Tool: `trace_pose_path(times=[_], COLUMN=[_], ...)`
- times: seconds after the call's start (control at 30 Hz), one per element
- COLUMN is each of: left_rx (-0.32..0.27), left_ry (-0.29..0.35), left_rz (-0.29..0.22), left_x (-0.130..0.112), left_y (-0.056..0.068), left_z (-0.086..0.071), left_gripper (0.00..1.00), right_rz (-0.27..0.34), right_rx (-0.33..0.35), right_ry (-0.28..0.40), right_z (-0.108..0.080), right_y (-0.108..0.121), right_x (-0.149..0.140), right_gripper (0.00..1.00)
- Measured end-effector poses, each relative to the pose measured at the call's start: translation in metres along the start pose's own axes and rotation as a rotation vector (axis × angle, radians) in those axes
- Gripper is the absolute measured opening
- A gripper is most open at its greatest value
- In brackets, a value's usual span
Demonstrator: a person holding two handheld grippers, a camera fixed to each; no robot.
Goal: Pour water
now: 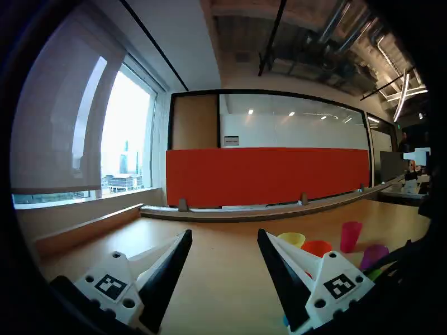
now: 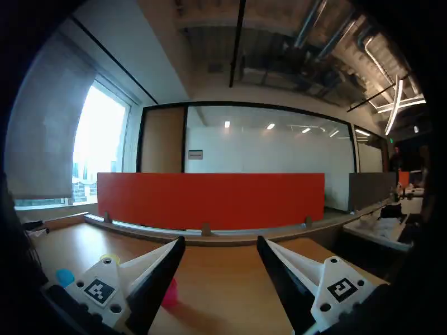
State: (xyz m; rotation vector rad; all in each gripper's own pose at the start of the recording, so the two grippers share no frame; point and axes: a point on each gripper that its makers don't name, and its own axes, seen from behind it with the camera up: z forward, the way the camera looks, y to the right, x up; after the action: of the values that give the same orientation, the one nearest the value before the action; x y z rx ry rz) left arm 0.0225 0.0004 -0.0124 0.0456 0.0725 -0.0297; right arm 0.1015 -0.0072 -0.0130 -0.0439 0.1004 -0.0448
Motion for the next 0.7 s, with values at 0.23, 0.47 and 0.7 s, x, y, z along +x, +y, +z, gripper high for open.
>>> trace_pose_path(times=[0.23, 0.47, 0.7], left_rx=[0.011, 0.011, 0.015], left_ry=[-0.004, -0.019, -0.032], left_rz=[-0.016, -0.037, -0.02], left_x=[-0.015, -0.029, -0.037], left_y=[-0.004, -0.006, -0.007], left_z=[0.005, 0.007, 0.01], left_gripper=[0.86, 0.86, 0.86], right_rz=[0.003, 0.004, -0.001], right_rx=[0.001, -0.009, -0.013], right_ry=[-0.005, 0.0, -0.002], right_z=[-0.003, -0.005, -0.006], right_y=[-0.001, 0.004, 0.006], right_x=[-0.002, 0.0, 0.0], right_gripper=[0.99, 0.99, 1.0])
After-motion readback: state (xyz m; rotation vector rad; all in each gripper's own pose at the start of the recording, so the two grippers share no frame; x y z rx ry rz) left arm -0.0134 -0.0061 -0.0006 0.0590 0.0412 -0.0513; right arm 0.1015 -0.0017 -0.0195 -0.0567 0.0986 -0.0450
